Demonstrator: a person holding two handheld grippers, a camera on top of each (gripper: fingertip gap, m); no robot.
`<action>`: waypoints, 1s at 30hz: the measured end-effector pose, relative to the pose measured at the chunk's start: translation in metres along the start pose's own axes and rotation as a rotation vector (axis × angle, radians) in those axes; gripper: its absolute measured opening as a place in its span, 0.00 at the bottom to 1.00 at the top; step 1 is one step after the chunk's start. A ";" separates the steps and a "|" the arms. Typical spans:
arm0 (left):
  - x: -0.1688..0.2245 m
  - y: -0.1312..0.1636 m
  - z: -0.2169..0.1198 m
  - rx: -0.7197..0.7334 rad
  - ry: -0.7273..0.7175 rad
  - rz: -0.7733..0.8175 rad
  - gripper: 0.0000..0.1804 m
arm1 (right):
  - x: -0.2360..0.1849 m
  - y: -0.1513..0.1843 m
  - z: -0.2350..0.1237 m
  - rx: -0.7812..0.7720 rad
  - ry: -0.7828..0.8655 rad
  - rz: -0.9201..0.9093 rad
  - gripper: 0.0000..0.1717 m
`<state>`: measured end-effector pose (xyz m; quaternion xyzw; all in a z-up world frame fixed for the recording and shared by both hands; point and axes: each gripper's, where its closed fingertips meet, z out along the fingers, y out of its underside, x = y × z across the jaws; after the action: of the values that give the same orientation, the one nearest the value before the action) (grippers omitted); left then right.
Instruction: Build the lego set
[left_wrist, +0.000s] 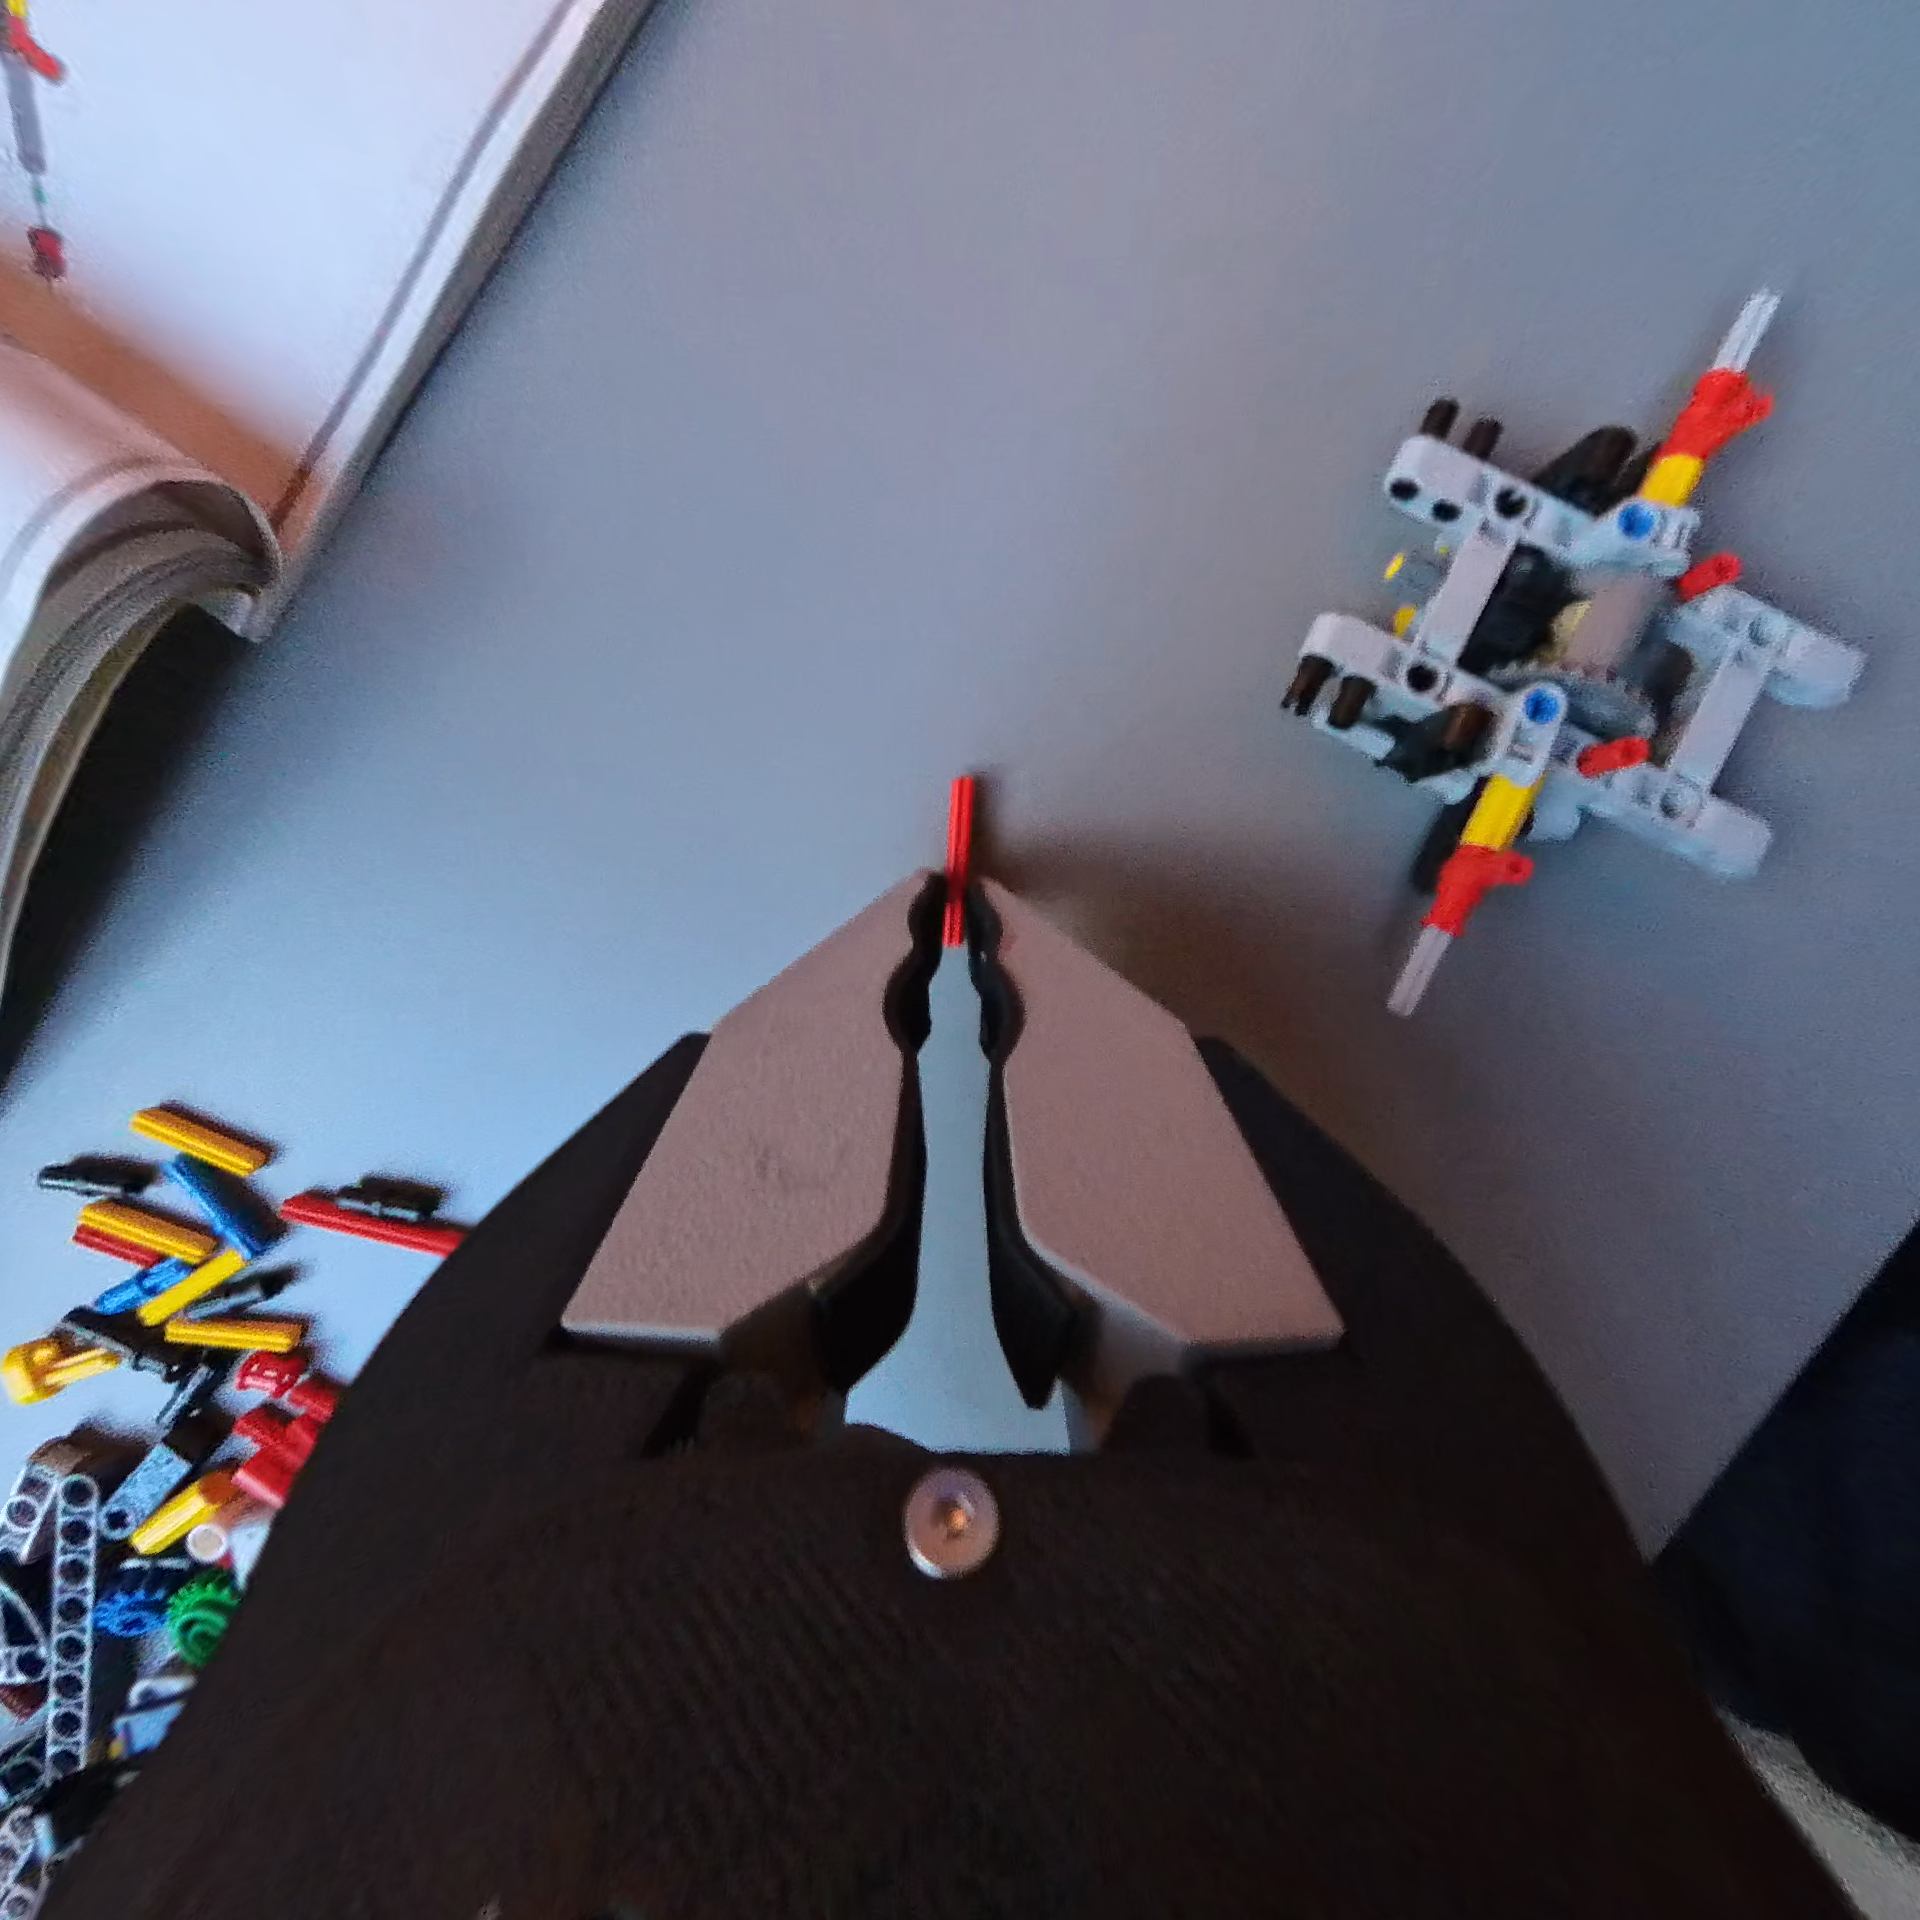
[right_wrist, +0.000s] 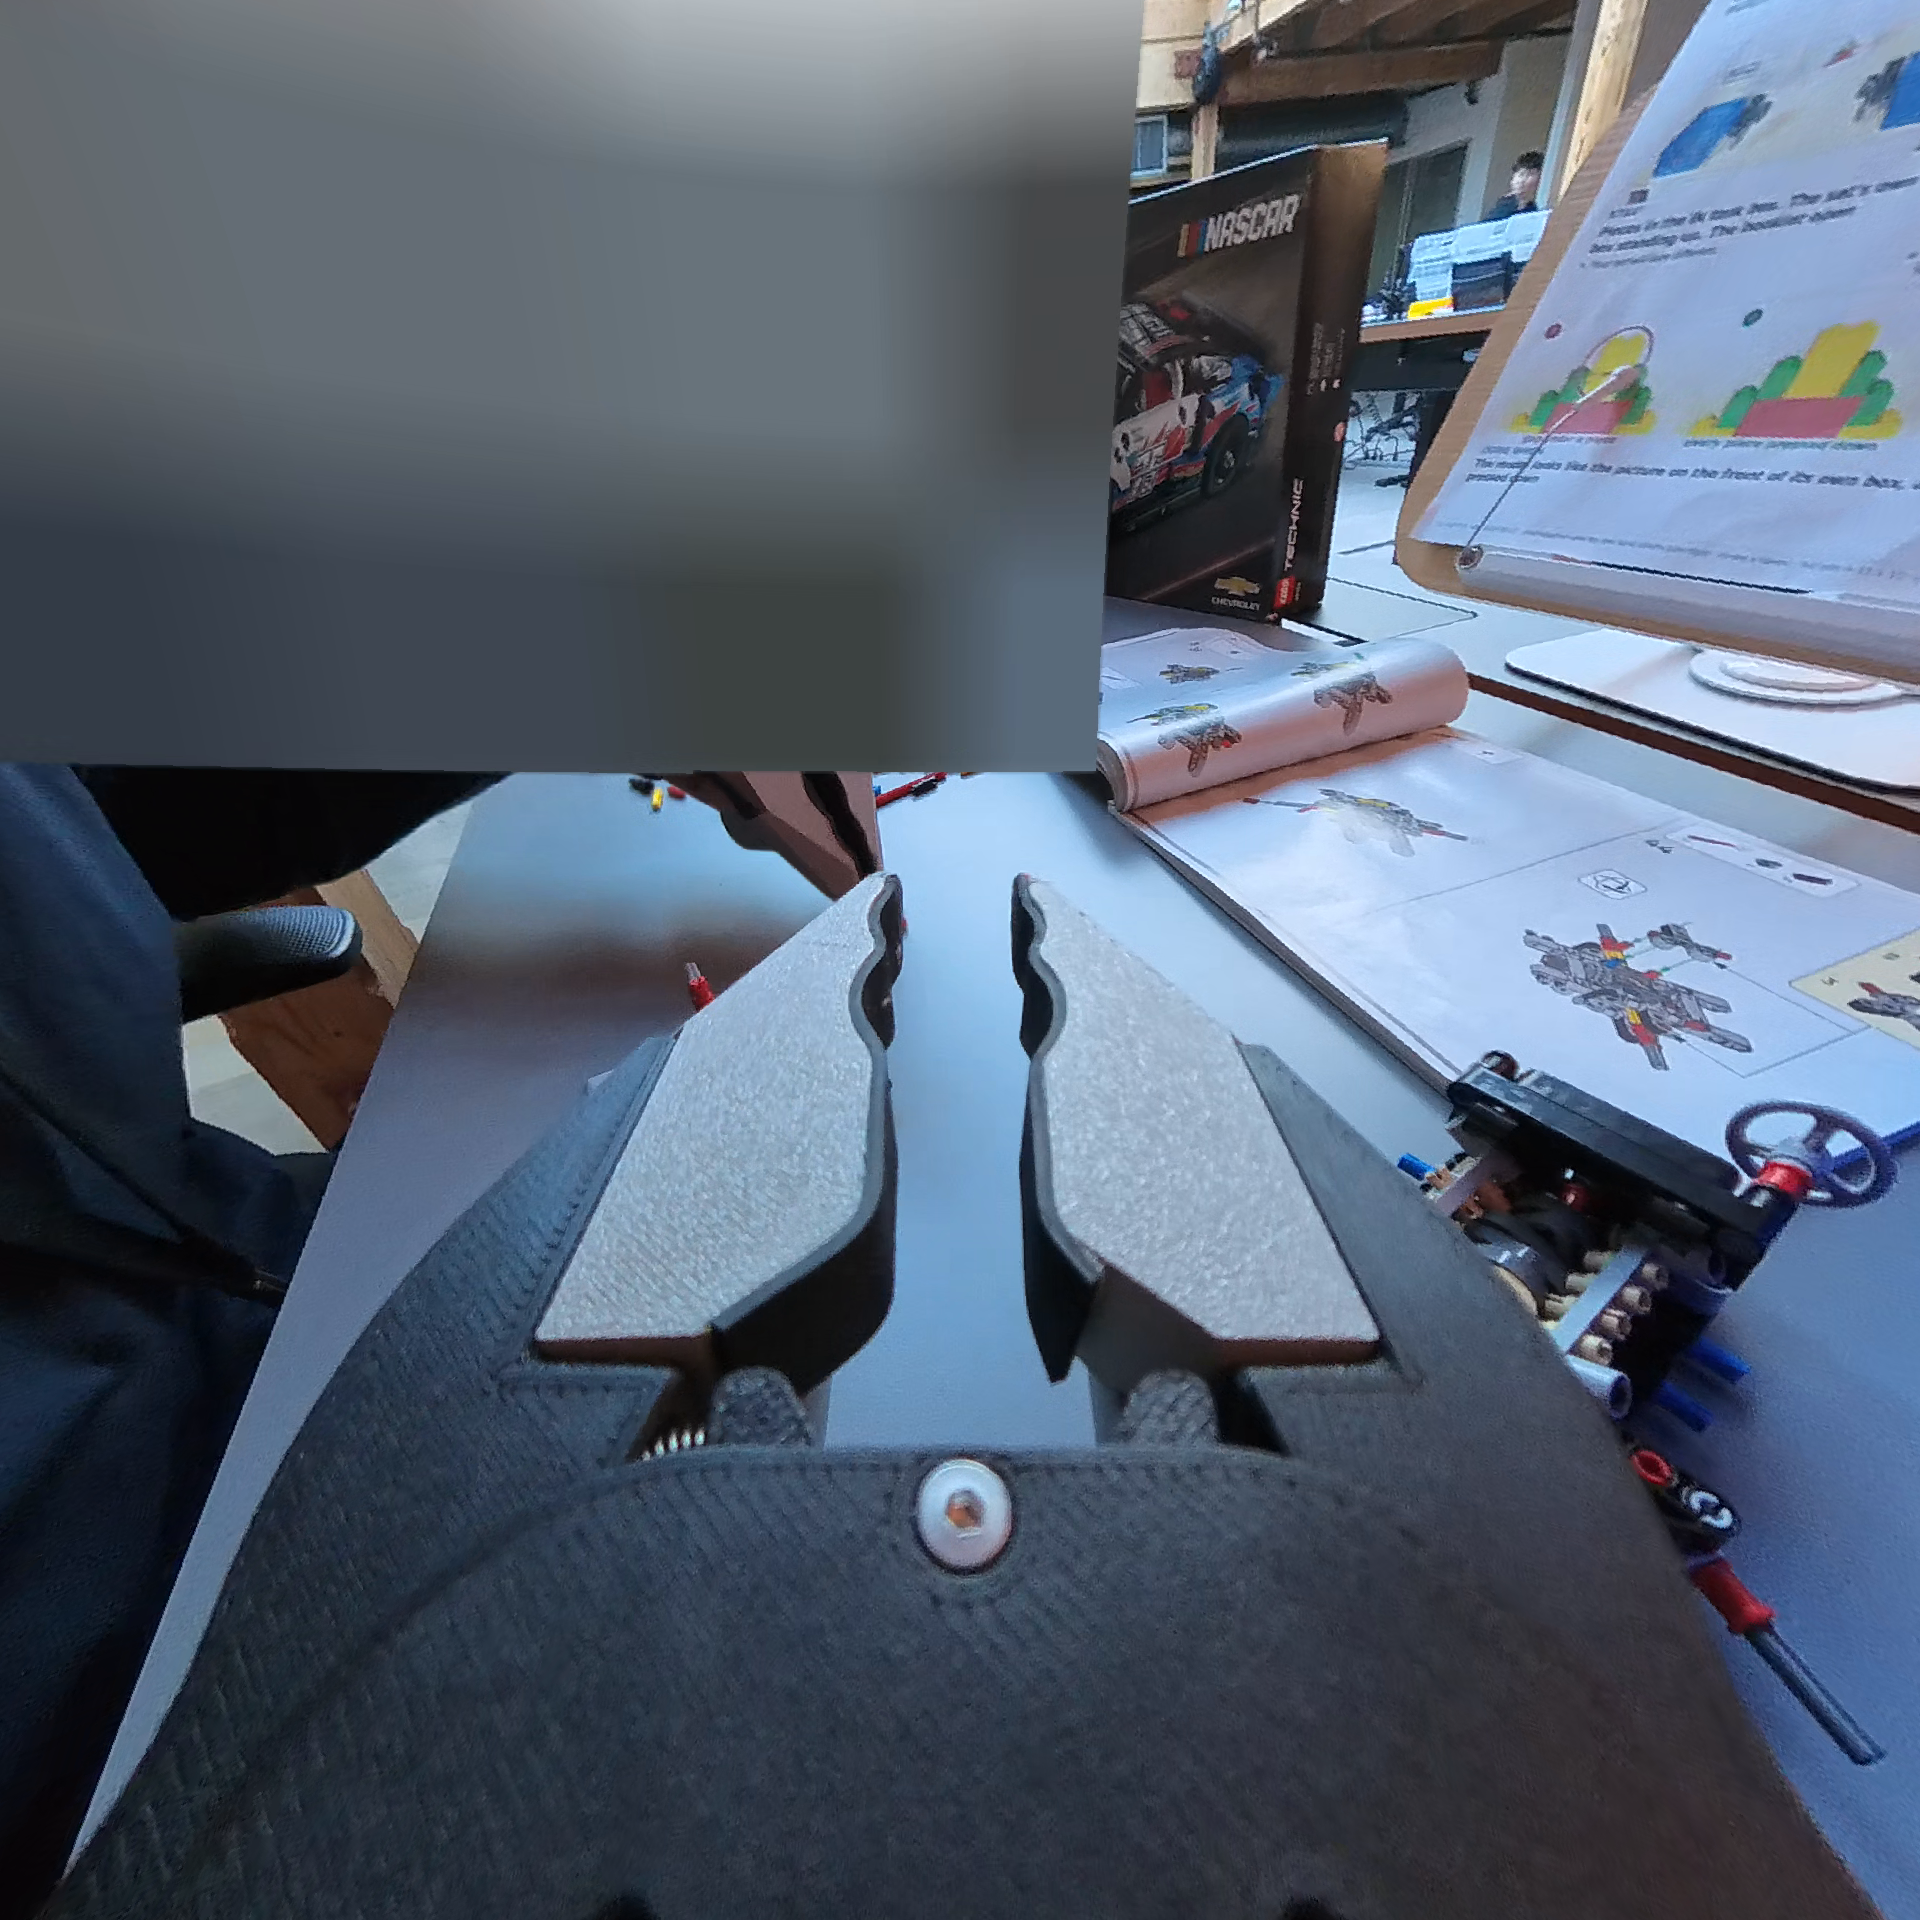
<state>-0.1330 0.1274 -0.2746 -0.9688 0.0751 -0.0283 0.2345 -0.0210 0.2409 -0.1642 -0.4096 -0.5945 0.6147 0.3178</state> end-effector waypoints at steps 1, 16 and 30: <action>0.000 -0.001 0.001 0.004 -0.005 -0.003 0.01 | -0.001 0.001 0.001 -0.004 -0.002 -0.004 0.10; -0.006 0.012 -0.035 0.110 0.008 -0.074 0.17 | 0.000 0.003 0.001 -0.010 -0.013 0.019 0.09; -0.076 0.098 -0.082 -0.031 -0.104 -0.170 0.04 | 0.005 0.011 0.006 -0.030 -0.005 0.065 0.08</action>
<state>-0.2284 0.0160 -0.2481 -0.9753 -0.0194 0.0032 0.2199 -0.0278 0.2416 -0.1760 -0.4319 -0.5908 0.6167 0.2901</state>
